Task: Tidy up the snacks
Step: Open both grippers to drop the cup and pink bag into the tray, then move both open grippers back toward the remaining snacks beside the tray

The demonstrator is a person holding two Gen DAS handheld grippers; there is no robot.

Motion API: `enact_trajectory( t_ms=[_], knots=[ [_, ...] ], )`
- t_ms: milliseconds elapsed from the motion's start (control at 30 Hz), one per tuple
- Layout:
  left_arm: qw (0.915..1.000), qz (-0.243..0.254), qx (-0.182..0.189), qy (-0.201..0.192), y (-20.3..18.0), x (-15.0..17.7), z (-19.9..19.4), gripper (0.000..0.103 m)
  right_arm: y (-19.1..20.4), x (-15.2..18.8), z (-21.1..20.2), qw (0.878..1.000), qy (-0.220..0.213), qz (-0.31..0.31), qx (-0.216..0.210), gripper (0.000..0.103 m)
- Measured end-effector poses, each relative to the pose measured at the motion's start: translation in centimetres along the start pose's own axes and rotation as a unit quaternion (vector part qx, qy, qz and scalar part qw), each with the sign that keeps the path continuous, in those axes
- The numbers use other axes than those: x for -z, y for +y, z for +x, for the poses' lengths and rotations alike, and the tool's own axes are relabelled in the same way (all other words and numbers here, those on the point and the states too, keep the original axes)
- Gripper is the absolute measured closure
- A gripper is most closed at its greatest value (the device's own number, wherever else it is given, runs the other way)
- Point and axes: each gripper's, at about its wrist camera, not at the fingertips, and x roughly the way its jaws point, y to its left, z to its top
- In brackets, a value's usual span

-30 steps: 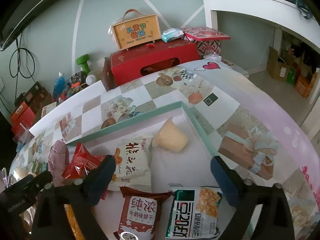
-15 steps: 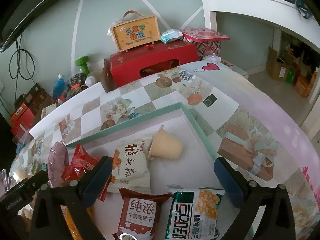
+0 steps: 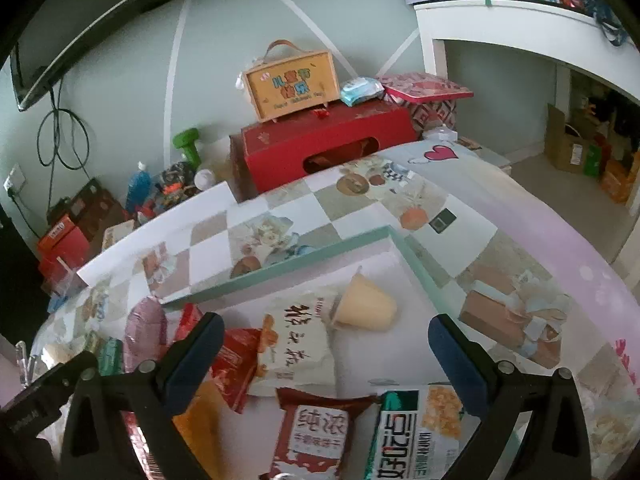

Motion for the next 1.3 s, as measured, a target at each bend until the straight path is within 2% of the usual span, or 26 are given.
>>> enact_trajectory(
  t_ms=[267,600,700,1100,1300],
  knots=[
    [0.9998,-0.006,-0.016,0.003,3.3,0.1,-0.8,0.001,1.0,0.1,-0.4,0.999,-0.01,0.018,-0.027,0.0],
    [0.9979,-0.054,-0.034,-0.013,10.1,-1.1,-2.9,0.001,4.2,1.0,0.2,0.999,0.008,-0.013,-0.033,0.0],
    [0.9961,-0.067,-0.052,-0.024,12.3,-1.4,-3.5,0.001,5.4,1.3,-0.1,0.999,0.004,-0.024,-0.037,0.0],
    [0.9862,-0.125,-0.103,-0.034,20.0,-1.7,-4.6,0.001,12.4,1.8,-2.7,0.994,-0.033,-0.09,-0.052,0.0],
    [0.9801,-0.17,-0.1,-0.023,22.4,-1.6,-4.5,0.001,16.7,2.1,-2.7,0.99,-0.025,-0.114,-0.076,0.0]
  ],
)
